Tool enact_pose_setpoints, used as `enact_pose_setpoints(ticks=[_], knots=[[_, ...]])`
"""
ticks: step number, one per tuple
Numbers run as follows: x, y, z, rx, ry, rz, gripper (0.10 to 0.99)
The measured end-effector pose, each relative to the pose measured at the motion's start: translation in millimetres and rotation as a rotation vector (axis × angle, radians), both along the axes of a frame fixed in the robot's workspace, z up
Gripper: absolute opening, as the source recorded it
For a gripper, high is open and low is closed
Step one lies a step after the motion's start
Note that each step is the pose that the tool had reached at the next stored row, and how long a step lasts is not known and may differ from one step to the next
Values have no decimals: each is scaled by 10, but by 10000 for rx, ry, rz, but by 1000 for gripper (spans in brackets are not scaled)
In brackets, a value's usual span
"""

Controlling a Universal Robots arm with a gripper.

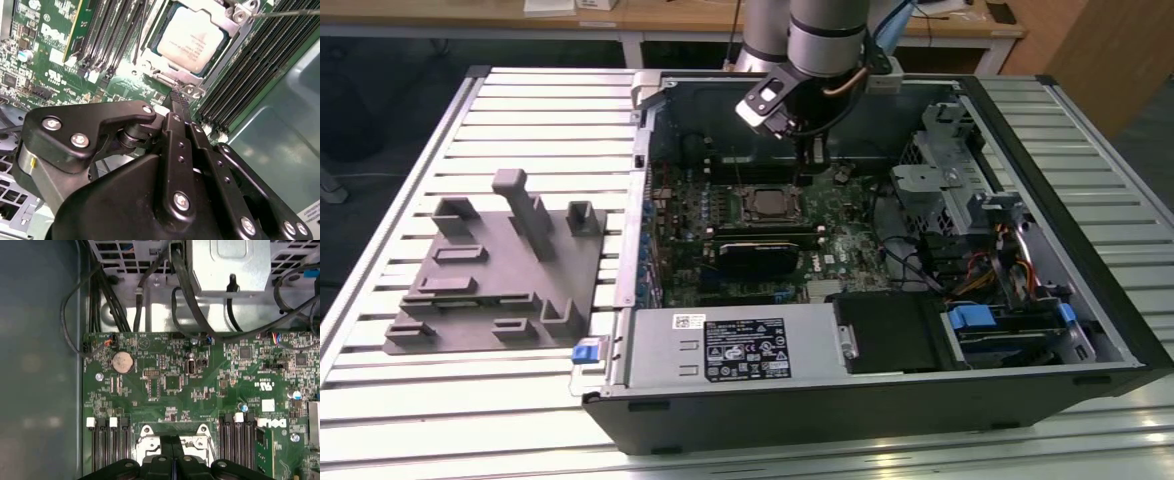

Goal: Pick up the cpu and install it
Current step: 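Close the cpu cover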

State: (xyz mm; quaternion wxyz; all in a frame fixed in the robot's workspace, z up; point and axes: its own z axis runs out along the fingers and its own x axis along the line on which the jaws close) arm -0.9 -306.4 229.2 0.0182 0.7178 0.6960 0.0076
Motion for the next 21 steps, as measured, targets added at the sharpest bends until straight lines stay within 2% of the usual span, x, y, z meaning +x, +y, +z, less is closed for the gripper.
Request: enact_pose_setpoints(ticks=[5,11,21], knots=[[-74,-1,-21,-1,1,-13,106],[-134,-36,-44,0,0,-44,106],[-297,-70,-82,-2,1,-114,106]])
